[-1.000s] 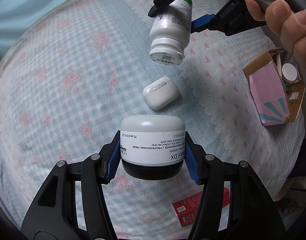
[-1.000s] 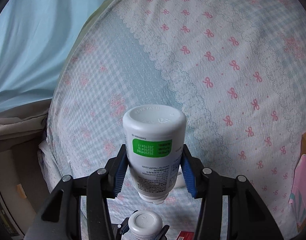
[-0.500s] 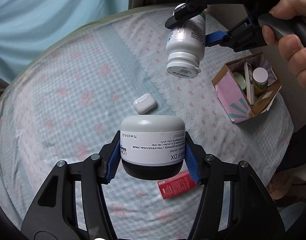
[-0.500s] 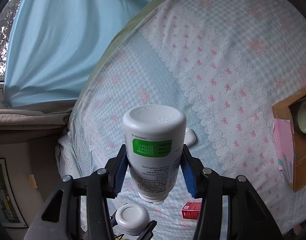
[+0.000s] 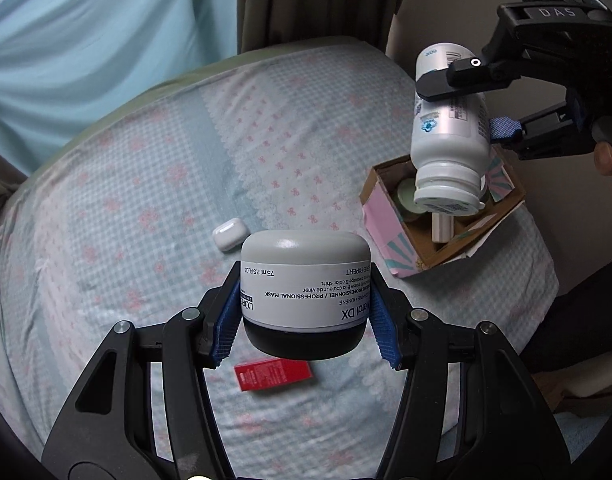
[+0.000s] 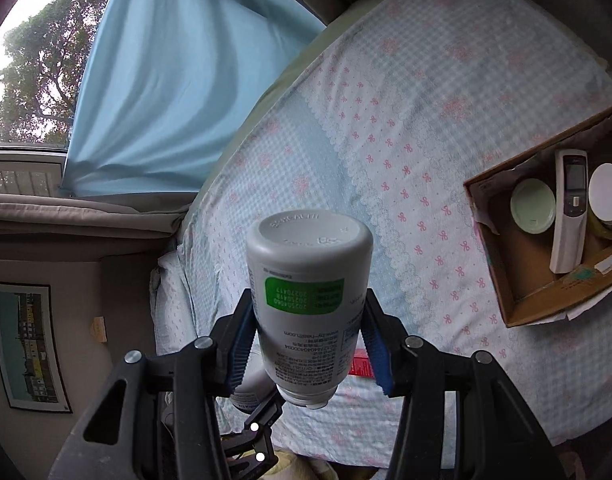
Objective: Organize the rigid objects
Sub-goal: 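Carry the cream jar and pill bottle over the cardboard box, then lower the jar and bottle into the box and open both grippers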
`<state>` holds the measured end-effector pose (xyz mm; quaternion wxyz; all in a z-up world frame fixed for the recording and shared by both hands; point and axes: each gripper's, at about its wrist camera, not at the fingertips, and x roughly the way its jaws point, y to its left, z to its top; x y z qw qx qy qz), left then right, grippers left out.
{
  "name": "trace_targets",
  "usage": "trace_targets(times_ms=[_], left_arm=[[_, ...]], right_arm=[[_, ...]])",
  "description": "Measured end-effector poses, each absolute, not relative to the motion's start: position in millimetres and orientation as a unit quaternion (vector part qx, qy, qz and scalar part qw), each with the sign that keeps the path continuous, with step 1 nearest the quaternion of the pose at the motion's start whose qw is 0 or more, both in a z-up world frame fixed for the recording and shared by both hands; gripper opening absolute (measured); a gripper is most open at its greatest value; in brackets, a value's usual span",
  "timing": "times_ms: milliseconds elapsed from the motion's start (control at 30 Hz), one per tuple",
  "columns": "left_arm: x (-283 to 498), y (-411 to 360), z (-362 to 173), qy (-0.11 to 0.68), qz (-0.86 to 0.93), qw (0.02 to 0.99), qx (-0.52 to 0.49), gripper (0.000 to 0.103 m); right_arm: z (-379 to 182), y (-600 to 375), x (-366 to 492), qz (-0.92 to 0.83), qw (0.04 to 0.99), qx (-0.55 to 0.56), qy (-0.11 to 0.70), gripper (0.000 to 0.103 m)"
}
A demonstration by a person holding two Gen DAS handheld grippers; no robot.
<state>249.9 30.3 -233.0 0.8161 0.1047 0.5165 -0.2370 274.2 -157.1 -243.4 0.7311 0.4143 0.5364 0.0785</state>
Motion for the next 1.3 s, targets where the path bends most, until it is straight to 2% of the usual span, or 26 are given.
trace_targets(times_ms=[333,700,1033,1300], left_arm=[[240.5,-99.8,-236.5,0.527,-0.244,0.809,0.090,0.053],[262.4,-185.9,-291.0,0.569,-0.236,0.784,0.081,0.053],[283.8,-215.2,-373.0,0.619,-0.205,0.751,0.105,0.053],[282.3,-224.9,-405.5,0.648,-0.191,0.726,0.128,0.053]], right_arm=[[-228.3,-300.5,228.4,0.054,0.757,0.360,0.542,0.046],[-278.4,-409.9,225.1,0.021,0.765,0.269,0.585,0.046],[-357.3,-423.1,234.6,0.039,0.757,0.158,0.632,0.046],[-387.8,-416.8,231.5,0.045,0.752,0.124,0.646,0.046]])
